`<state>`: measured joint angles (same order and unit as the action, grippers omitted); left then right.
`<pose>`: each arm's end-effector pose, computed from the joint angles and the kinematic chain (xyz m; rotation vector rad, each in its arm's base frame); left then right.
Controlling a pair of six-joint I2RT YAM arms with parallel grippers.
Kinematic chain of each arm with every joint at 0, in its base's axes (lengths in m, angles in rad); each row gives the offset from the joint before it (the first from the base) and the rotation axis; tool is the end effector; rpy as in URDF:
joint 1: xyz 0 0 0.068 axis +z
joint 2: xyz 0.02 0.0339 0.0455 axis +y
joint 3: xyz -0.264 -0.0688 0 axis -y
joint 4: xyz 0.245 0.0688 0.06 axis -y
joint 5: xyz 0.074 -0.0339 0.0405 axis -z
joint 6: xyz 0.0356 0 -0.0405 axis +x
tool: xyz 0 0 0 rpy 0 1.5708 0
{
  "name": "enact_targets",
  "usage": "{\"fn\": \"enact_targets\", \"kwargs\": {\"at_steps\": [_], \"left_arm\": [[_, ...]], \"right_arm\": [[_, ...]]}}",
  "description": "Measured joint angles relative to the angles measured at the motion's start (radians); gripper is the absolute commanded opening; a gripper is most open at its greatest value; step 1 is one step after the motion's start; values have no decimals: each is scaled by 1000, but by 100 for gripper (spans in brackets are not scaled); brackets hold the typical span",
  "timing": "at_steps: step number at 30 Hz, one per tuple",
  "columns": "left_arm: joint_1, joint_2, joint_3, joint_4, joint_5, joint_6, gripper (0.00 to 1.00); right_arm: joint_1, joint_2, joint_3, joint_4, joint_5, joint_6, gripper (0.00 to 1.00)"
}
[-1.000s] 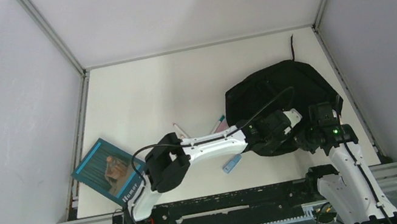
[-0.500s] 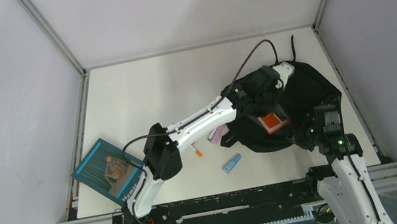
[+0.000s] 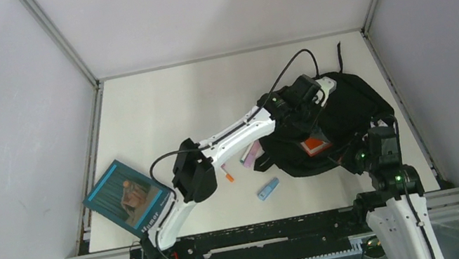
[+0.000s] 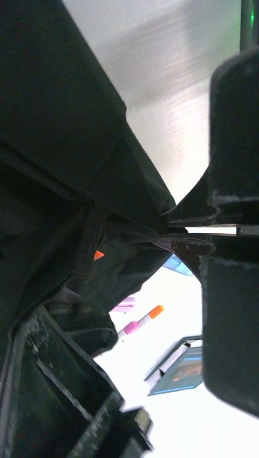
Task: Pack the student bag
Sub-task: Adjust the student bag at the center of the board.
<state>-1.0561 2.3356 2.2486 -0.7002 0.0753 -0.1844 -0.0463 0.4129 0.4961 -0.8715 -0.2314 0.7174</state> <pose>0.2583 -0.4621 0.2649 1.0748 2.2170 -0.6671 0.0942 0.0038 0.2225 0.7910 2.2799 0.5920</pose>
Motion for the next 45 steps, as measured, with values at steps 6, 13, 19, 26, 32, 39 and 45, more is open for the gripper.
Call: {"fn": "enact_targets", "kwargs": {"at_steps": [6,13,19,26,32,39,45], "left_arm": [[17,15,7,-20,29,-5,0],[25,73,31,-8,60,-26,0],[29,75,32,-11,58,-28,26],[44,17,31,-32,38,-36,39],[55,-182,31,-18,21,-73,41],[126,-441,-47,39,8,-132,40],[214,-576,-343,71,-12,-204,41]], "right_arm": [[1,-143,0,21,-46,-43,0],[1,-226,0,26,-68,-62,8],[2,-204,4,23,-70,-58,67],[17,-161,40,50,-131,-82,63],[175,-130,117,90,-76,-107,62],[460,-47,156,132,86,-114,59],[805,249,158,155,305,-95,66]]}}
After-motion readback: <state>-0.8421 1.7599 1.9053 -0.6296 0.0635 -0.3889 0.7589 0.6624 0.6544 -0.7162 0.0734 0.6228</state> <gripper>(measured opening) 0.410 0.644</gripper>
